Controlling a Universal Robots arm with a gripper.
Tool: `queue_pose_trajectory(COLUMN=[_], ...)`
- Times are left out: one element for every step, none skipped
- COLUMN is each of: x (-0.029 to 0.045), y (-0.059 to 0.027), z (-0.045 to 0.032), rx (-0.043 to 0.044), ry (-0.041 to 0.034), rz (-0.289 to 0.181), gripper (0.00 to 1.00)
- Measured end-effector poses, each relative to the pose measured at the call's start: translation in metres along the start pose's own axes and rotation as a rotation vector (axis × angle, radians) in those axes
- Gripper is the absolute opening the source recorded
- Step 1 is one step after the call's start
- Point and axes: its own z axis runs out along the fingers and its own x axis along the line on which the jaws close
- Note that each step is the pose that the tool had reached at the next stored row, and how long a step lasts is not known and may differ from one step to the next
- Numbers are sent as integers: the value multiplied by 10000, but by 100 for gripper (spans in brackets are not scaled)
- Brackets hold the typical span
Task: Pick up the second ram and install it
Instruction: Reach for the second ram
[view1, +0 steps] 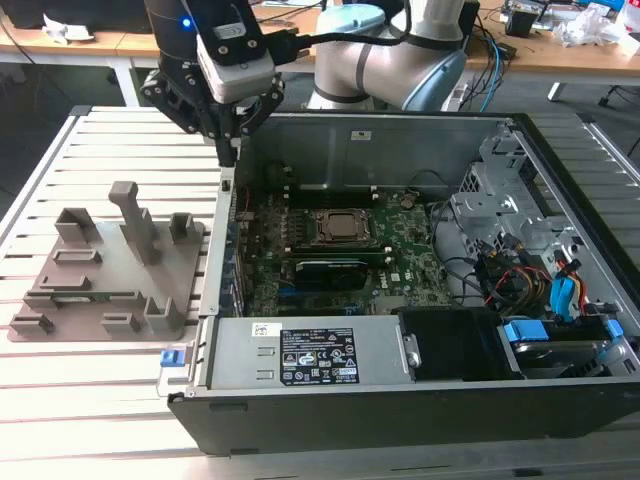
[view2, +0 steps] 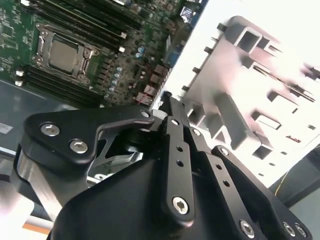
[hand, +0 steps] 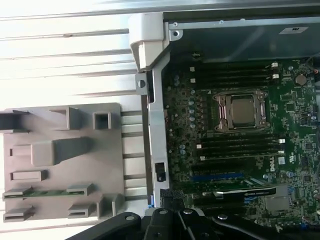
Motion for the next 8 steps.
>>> queue_pose_trajectory(x=[69,129,193,249,287,314,351,387], y=[-5,-9,-14,-19,-21,-23,-26,-29], z=[-1,-3,-5,-6,-7,-8,-8,-10], rx=[0,0,0,-1,0,0,0,0], ry=[-1,0,0,-1,0,0,-1,0], rz=[0,1,-1,1,1,1,0,0], gripper=[11,11,11,11,11,11,11,11])
